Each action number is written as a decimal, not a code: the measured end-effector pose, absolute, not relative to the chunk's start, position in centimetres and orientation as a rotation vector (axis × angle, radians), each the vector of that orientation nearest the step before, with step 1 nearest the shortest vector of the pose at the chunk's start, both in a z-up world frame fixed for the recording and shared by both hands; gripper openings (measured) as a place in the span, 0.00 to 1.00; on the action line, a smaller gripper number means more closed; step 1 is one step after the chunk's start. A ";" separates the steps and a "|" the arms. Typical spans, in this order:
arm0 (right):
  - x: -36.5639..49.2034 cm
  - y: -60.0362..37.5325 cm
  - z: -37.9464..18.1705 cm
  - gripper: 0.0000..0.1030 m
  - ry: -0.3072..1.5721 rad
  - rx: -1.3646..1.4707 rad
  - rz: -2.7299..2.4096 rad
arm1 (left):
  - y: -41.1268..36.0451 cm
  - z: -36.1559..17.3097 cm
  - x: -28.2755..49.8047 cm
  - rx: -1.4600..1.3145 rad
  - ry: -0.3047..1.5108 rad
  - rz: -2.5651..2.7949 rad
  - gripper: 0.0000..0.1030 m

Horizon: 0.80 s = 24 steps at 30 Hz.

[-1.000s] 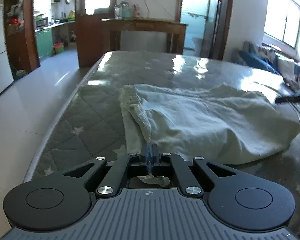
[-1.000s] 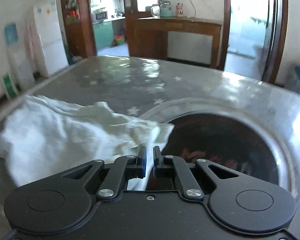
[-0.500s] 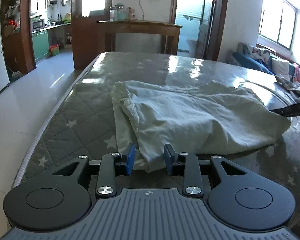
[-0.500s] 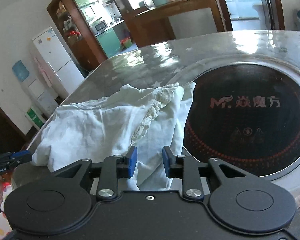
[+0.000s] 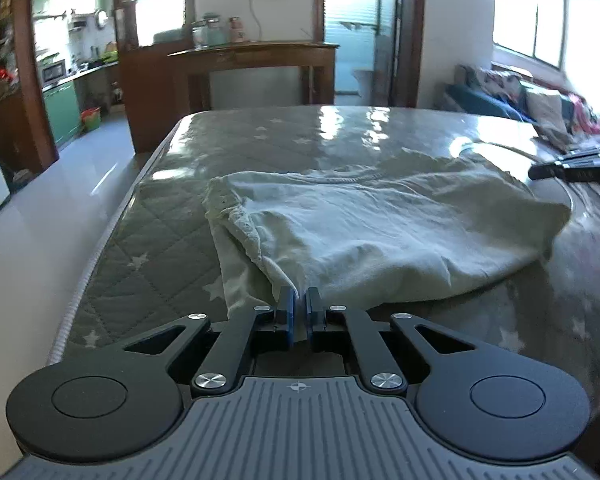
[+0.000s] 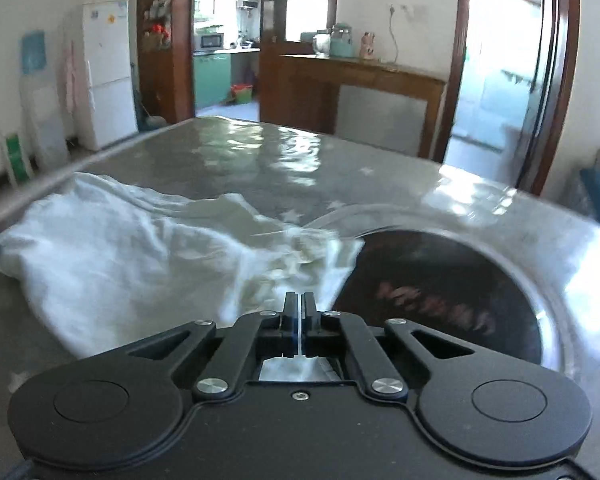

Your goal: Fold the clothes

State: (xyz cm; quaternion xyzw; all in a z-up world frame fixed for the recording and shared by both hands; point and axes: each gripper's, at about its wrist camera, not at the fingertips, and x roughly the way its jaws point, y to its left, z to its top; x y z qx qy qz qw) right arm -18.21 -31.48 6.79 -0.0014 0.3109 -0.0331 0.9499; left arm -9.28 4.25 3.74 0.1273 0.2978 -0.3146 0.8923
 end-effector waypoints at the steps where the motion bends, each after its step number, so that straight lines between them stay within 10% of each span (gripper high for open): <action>1: -18.1 -31.7 6.6 0.02 0.642 0.008 -0.064 | 4.4 3.7 -9.3 0.270 0.620 -0.648 0.06; 11: -21.7 -30.4 7.5 0.45 0.643 0.101 0.103 | 5.0 3.4 -9.1 0.216 0.650 -0.657 0.09; 14: -21.9 -29.2 6.7 0.42 0.668 0.050 0.108 | 4.9 3.2 -9.1 0.220 0.647 -0.652 0.08; 17: -21.7 -28.2 6.1 0.13 0.685 0.022 0.085 | 4.9 3.5 -9.5 0.253 0.632 -0.648 0.06; 24: -22.5 -29.5 5.0 0.14 0.733 0.067 0.036 | 5.6 3.0 -10.2 0.334 0.657 -0.655 0.08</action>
